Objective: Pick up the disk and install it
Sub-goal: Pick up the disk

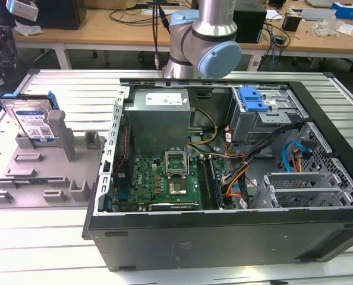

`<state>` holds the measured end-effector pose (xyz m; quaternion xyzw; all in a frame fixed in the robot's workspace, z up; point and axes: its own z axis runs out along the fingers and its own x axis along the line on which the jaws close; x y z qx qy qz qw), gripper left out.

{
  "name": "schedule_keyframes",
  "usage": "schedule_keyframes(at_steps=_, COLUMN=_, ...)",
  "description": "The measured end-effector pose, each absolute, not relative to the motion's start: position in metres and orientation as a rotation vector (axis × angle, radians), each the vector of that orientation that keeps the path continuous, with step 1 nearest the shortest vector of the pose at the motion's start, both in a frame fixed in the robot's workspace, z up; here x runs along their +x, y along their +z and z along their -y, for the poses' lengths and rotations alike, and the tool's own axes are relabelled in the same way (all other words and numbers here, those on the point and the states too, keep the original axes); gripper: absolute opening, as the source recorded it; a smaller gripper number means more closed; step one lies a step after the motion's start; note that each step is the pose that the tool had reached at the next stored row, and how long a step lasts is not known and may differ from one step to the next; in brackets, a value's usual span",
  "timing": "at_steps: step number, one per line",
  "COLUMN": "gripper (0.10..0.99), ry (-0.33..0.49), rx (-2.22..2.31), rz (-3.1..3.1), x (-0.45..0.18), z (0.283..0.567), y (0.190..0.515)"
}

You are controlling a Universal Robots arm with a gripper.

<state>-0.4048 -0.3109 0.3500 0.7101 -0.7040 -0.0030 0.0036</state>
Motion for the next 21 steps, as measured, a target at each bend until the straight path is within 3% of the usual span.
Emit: schedule_keyframes(at_steps=21, gripper=0.482, ry=-0.010, rx=2.226, rz=2.207, x=-0.405, z=0.314, y=0.330)
